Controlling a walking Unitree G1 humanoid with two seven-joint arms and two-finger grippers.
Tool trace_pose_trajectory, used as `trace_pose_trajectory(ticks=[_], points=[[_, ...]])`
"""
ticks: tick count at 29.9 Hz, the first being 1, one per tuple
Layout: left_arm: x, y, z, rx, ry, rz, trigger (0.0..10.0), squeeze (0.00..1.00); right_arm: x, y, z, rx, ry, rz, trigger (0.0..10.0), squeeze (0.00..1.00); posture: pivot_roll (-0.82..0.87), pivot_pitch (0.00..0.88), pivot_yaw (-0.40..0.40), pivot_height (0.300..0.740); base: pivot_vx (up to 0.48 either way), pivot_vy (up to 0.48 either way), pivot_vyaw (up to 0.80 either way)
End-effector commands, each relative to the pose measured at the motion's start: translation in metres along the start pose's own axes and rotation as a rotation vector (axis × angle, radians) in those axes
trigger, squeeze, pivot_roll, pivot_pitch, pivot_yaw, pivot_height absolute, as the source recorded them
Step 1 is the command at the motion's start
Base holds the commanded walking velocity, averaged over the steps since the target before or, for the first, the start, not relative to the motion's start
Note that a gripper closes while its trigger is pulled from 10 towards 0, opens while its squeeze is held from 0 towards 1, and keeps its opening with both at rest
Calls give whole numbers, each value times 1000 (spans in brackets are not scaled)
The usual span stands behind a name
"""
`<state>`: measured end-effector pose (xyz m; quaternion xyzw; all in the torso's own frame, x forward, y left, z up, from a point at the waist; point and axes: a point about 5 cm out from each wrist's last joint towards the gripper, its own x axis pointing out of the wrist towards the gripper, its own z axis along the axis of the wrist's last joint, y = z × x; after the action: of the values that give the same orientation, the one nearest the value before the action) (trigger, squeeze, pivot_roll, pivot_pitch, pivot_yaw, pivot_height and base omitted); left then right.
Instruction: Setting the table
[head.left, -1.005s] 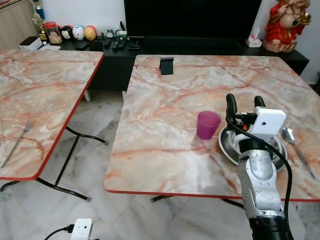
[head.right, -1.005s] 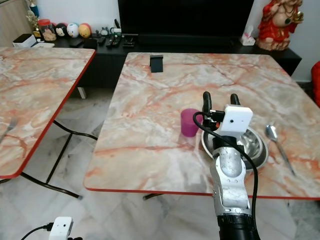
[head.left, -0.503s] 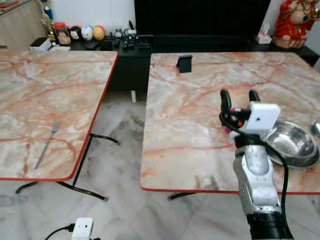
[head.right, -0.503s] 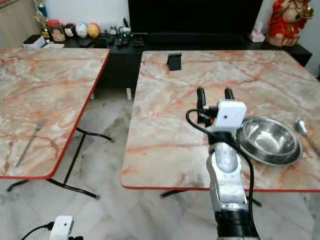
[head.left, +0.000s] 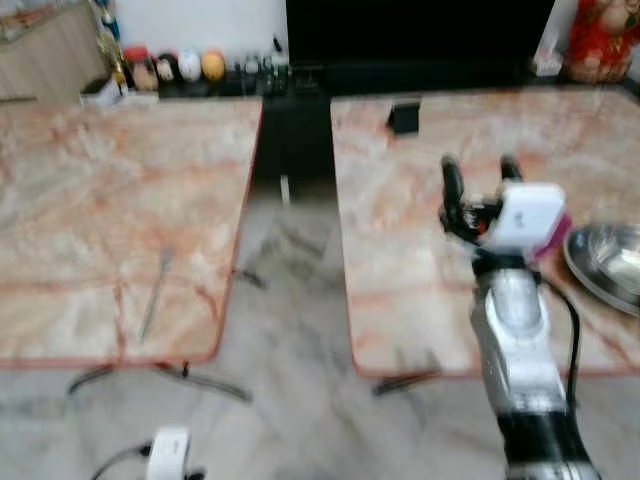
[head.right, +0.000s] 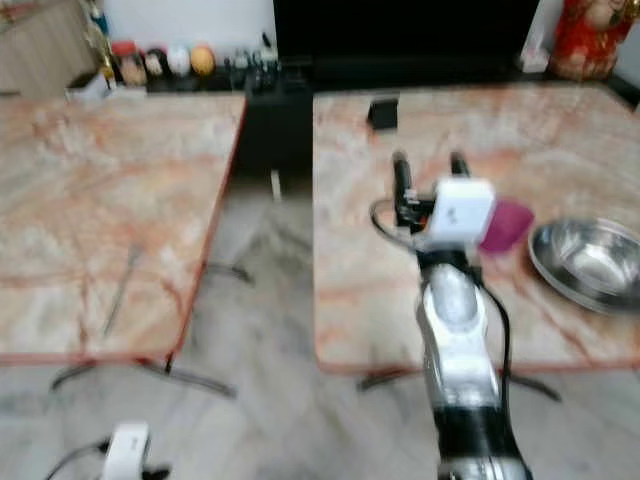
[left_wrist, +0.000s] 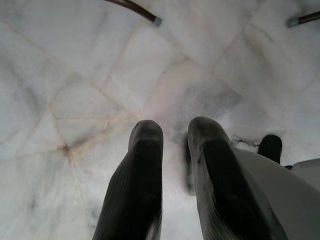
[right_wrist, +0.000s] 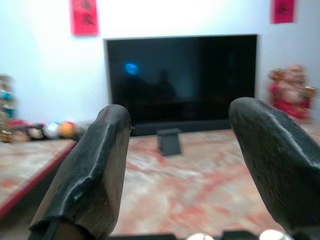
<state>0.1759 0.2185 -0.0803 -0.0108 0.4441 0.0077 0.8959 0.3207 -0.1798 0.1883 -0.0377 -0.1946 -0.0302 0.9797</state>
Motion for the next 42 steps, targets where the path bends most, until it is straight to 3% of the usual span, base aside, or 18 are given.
trace_pose_trajectory(ticks=[1, 42], points=[[-2, 8, -2, -6, 10, 22, 10000, 0, 3, 8, 5, -4, -24, 20, 10000, 0, 11, 0, 17, 740, 0, 349, 600], [-2, 7, -1, 1, 11, 20, 10000, 0, 3, 11, 0, 49, 9, 23, 10000, 0, 13, 0, 19, 740, 0, 345, 53]])
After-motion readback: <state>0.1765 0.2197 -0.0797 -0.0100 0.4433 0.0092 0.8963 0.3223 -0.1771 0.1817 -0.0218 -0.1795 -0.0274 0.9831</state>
